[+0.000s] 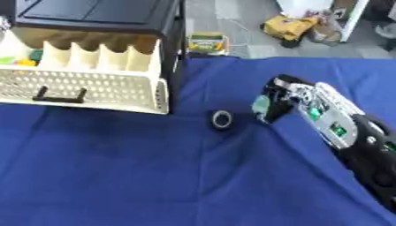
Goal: Pick up objects from table and place into drawer.
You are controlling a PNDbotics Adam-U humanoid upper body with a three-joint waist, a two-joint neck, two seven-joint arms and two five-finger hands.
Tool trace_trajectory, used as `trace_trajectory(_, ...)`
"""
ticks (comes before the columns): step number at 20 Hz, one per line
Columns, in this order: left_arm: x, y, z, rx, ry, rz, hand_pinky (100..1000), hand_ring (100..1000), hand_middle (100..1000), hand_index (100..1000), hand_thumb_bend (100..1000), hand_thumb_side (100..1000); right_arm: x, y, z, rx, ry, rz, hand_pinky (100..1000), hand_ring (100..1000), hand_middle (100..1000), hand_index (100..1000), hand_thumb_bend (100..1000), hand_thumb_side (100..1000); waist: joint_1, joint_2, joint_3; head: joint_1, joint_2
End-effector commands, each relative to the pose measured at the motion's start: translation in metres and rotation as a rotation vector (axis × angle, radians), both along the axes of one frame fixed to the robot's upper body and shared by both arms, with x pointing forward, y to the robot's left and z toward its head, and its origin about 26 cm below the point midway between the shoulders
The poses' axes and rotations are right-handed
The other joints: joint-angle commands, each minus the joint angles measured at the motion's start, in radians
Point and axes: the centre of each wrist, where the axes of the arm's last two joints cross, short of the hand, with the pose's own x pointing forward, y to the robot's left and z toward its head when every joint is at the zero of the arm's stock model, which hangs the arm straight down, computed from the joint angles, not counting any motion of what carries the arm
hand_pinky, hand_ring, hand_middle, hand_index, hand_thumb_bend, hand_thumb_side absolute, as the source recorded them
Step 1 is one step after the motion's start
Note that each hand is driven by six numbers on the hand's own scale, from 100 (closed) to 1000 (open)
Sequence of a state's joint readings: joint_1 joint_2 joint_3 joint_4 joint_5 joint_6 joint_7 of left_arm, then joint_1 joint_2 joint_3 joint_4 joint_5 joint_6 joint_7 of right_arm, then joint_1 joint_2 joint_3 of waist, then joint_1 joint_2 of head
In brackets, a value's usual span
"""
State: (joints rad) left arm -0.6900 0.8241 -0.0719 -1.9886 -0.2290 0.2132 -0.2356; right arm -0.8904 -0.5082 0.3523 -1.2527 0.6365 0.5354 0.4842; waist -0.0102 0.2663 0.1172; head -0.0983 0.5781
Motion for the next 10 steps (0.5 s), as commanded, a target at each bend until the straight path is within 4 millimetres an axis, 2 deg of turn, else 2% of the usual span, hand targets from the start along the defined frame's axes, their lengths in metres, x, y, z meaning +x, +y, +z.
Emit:
trace_trajectory(1, -0.005, 0.001, 0.007, 0.008, -0.021, 0.004, 100, 100, 100, 712, 100, 593, -0.004, -0.003, 0.027, -0.004, -0.068, -0.001, 333, 522, 510, 637, 182, 143, 0.001, -0.025, -0.002, 0.004, -0.008)
trace_trajectory(6, -0.005, 0.001, 0.007, 0.008, -0.020, 0.003, 100, 100, 100, 712, 100, 594, -0.008, 0.000, 0.040, -0.006, -0.103, 0.007, 330, 519, 508, 634, 172, 159, -0.003, -0.029, -0.009, 0.007, -0.007)
trace_trajectory(10, -0.005, 0.001, 0.007, 0.010, -0.020, 0.003, 100, 100, 100, 712, 100, 592, -0.009, 0.001, 0.043, -0.009, -0.101, 0.004, 330, 521, 510, 614, 210, 167, -0.005, -0.029, -0.012, 0.008, -0.009)
